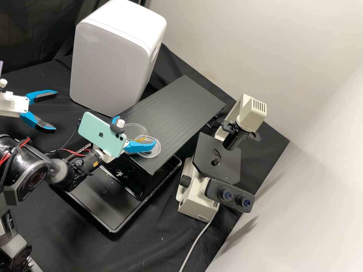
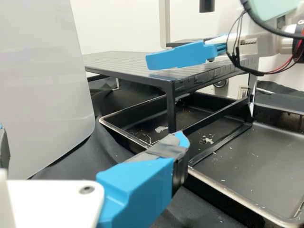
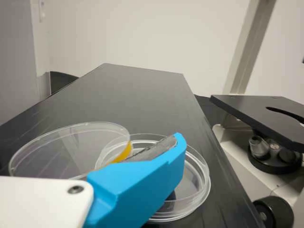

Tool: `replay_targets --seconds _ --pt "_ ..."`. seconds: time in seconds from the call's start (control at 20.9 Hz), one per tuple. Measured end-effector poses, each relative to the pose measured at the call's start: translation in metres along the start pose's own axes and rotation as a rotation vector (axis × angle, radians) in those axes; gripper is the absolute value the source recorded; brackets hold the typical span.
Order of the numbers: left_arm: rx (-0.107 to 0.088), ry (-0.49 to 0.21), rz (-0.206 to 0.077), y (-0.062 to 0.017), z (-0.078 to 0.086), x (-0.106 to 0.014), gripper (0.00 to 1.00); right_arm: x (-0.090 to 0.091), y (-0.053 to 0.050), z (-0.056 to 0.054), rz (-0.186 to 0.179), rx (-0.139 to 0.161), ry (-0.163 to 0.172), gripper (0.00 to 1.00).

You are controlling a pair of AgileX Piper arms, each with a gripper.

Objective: Place the lid on the petri dish

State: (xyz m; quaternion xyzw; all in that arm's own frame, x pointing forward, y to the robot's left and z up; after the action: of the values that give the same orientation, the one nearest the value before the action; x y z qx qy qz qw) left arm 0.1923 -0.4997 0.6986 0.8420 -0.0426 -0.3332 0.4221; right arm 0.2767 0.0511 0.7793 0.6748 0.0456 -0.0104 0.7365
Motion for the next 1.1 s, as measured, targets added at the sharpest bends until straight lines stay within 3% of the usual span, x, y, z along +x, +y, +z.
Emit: replay_targets --seconds 0.14,0.43,0.48,1.1 --pt "0.000 0.000 0.000 0.0000 0.0000 0.0000 1.00 0.0019 -0.0009 -0.0008 -0.001 -0.030 -0.001 1.00" --pt "0.000 0.000 0.000 0.0000 0.0000 0.0000 1.00 0.0022 -0.0013 -0.0005 -0.002 -0.035 -0.002 1.00" --pt "0.000 0.000 0.000 0.0000 0.0000 0.0000 1.00 0.0022 -0.0013 -0.0005 -0.002 -0.035 -0.002 0.00" --pt "0.000 0.000 0.000 0.0000 0.0000 0.0000 1.00 0.0022 -0.0013 -0.0005 -0.002 -0.035 -0.002 0.00"
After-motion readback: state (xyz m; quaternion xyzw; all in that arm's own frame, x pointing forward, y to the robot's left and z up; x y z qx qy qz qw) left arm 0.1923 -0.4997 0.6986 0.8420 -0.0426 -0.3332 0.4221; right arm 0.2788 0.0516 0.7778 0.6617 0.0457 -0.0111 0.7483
